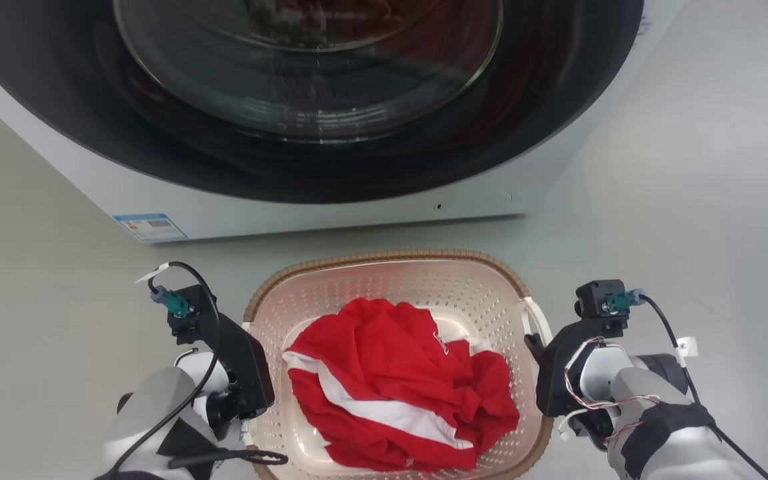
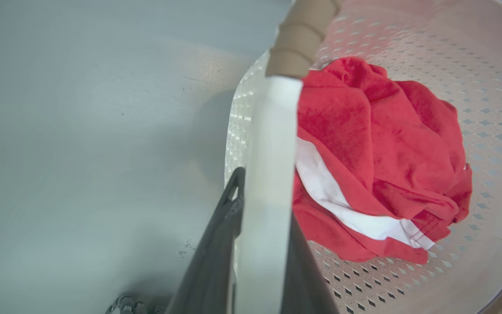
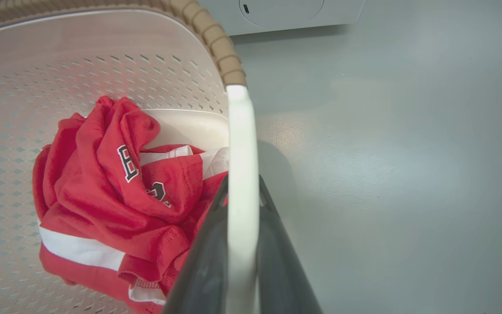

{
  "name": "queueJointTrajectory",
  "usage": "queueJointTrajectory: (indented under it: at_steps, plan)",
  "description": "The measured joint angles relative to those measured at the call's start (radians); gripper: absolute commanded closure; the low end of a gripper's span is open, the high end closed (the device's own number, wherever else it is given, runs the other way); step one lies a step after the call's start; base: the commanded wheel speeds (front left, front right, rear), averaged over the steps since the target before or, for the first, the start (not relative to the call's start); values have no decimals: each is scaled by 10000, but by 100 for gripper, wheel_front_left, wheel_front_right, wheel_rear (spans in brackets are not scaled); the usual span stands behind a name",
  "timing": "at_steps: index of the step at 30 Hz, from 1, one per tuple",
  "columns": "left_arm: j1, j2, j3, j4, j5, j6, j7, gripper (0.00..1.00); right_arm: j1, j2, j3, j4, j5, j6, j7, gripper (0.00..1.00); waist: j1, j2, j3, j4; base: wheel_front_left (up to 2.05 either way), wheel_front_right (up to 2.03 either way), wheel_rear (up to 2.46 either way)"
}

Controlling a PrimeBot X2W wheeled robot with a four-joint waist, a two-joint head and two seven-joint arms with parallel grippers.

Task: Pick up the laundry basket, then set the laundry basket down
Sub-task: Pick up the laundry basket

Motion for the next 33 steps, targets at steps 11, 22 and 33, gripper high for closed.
queueJointTrajectory:
  at_steps: [11,22,33]
  plan:
    - [506,23,67,75,-389,2,955,100,441,8,224,-12,608,0,899,100,-1,0,-1296,93,0,0,0]
    - [649,81,117,144,-508,2,1649,100,672,8,405,-90,1137,0,1616,100,0,0,-2283,167,0,0,0]
    - [1032,96,142,203,-594,10,2038,100,1002,8,535,-82,1517,0,2263,100,0,-1,-3054,157,0,0,0]
